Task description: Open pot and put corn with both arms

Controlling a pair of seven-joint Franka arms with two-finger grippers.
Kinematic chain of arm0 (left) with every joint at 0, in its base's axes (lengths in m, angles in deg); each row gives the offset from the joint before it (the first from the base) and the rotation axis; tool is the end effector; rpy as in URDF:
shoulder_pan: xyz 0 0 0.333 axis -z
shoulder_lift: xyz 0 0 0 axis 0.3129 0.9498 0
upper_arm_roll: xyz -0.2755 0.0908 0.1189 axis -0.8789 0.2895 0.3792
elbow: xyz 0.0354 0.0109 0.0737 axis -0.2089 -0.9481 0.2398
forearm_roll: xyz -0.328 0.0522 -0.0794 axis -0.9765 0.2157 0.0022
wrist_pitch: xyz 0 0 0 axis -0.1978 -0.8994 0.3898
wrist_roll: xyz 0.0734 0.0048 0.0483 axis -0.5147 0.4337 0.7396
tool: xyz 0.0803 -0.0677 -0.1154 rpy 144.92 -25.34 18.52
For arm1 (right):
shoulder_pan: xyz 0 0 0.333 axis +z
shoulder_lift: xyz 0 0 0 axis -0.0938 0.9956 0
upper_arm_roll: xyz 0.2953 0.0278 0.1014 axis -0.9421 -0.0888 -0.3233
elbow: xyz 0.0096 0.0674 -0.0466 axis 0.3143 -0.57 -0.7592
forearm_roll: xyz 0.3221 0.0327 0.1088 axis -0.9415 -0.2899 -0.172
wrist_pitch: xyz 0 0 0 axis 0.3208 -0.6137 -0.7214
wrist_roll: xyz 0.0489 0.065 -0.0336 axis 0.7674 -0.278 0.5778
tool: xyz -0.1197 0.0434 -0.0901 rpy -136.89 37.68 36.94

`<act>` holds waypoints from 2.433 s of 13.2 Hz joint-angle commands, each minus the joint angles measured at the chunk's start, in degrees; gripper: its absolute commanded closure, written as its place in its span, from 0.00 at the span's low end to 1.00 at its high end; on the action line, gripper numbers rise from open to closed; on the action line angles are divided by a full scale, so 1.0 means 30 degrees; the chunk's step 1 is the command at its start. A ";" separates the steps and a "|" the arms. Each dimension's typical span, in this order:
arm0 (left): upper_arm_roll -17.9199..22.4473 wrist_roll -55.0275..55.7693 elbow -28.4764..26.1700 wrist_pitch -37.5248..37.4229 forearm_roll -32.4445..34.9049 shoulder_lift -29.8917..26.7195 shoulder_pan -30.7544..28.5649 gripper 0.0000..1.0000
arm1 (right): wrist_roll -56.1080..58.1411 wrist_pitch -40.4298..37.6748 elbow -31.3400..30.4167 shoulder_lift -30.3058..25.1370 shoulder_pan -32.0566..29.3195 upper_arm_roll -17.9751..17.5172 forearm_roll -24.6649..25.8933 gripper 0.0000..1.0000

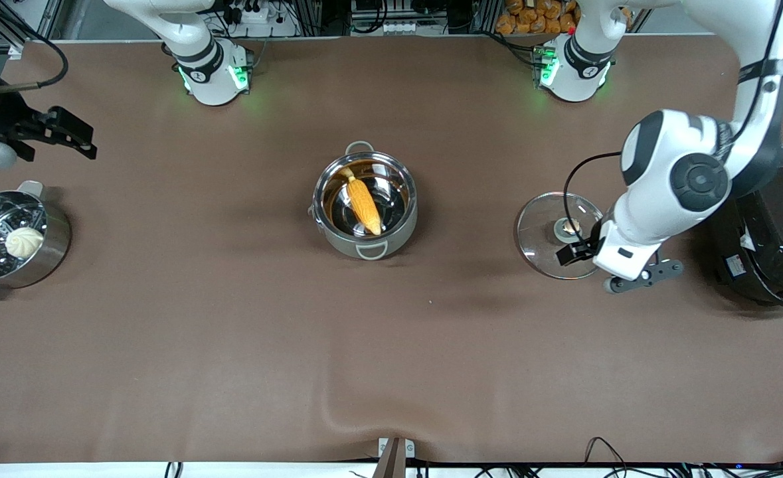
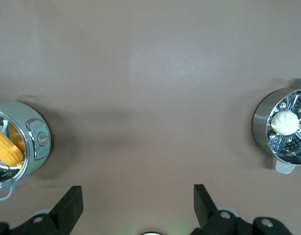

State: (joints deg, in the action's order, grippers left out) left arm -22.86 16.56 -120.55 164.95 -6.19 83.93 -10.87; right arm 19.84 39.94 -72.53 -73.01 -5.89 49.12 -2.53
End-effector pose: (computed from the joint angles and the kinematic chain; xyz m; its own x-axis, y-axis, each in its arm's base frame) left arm 0.5673 -0.1425 0.3942 0.9626 0.2697 -0.0268 0.2691 -0.9628 -0.0258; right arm 0.4742 0.0291 0.5990 0.9974 0.0493 -0.0524 0.0502 -0.9986 0.0171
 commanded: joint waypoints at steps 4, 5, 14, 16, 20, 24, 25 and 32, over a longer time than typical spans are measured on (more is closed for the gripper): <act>-0.0170 -0.0540 0.2765 -0.3403 0.0037 -0.1184 -0.0112 0.00 | 0.1603 0.0054 -0.0709 -0.0723 0.0110 0.1936 -0.2142 0.00; -0.0140 -0.0628 0.3404 -0.3901 0.0066 -0.1361 -0.0315 0.00 | 0.1574 0.0025 -0.0710 -0.0723 0.0110 0.1966 -0.2115 0.00; 0.0474 -0.4429 0.3499 -0.5986 -0.0225 -0.4730 -0.1428 0.00 | 0.1369 0.0083 -0.0739 -0.0723 -0.0095 0.1996 -0.1646 0.00; 0.0650 -0.5110 0.3235 -0.6483 -0.0227 -0.5170 -0.1693 0.00 | 0.1369 0.0084 -0.0739 -0.0694 -0.0095 0.1996 -0.1646 0.00; 0.0827 -0.6541 0.2971 -0.6660 -0.0227 -0.5699 -0.1987 0.00 | 0.1369 0.0113 -0.0739 -0.0694 -0.0095 0.1996 -0.1060 0.00; 0.0797 -0.6664 0.2533 -0.6543 -0.0256 -0.5904 -0.2075 0.00 | 0.1573 0.0054 -0.0710 -0.0694 -0.0124 0.2054 -0.0972 0.00; 0.0768 -0.6664 0.2213 -0.6543 -0.0256 -0.6049 -0.2075 0.00 | 0.1545 0.0054 -0.0710 -0.0723 -0.0095 0.2026 -0.0972 0.00; 0.0622 -0.8771 0.1857 -0.7041 -0.0256 -0.6519 -0.2075 0.00 | 0.0991 0.0405 -0.0710 -0.0694 0.0021 0.1850 -0.0972 0.00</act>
State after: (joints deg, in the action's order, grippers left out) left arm -20.61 -7.12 -114.24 144.60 -6.19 66.17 -16.38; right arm 24.07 40.26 -73.23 -73.53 -5.93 55.16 -6.34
